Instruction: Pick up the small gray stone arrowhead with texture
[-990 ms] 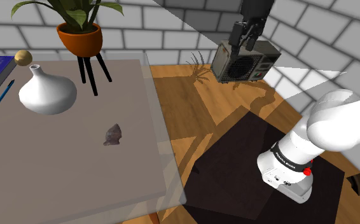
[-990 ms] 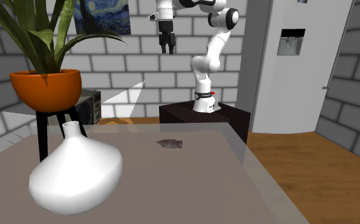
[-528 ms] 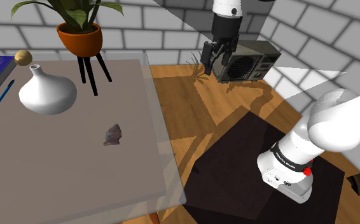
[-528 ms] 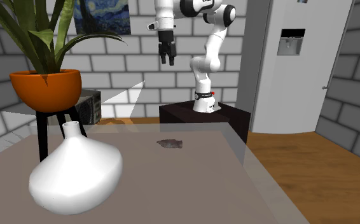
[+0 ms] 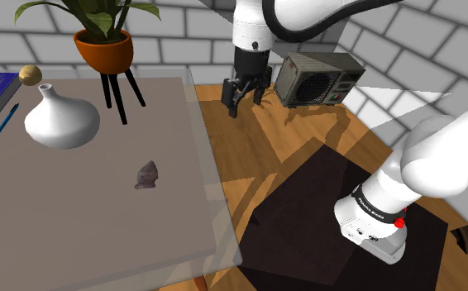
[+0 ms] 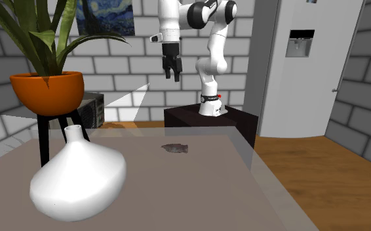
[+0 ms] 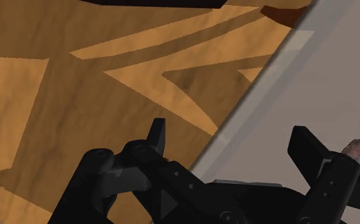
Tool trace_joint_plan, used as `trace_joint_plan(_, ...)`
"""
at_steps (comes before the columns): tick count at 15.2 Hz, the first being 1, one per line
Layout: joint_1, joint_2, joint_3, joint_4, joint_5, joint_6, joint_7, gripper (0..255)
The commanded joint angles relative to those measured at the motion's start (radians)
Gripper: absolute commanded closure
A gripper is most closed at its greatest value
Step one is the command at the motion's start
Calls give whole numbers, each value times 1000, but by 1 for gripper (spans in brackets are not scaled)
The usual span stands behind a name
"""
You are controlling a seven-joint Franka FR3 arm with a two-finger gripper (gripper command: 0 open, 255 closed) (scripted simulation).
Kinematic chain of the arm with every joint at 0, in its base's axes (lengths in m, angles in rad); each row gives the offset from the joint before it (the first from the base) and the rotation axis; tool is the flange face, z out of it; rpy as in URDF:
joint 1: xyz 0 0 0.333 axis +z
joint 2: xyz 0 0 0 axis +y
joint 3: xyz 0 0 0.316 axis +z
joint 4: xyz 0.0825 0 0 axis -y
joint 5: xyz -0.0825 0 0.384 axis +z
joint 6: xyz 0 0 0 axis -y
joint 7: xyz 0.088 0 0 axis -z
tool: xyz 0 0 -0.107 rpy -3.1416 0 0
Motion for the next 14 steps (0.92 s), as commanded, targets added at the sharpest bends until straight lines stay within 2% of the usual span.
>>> trace_joint_plan(1, 6, 69, 32, 28, -13, 44, 45, 0)
trace_joint_plan(8, 35, 331, 107, 167, -124, 159, 205, 0)
trace_joint_plan(14, 108, 570, 115, 339, -256, 204, 341, 0)
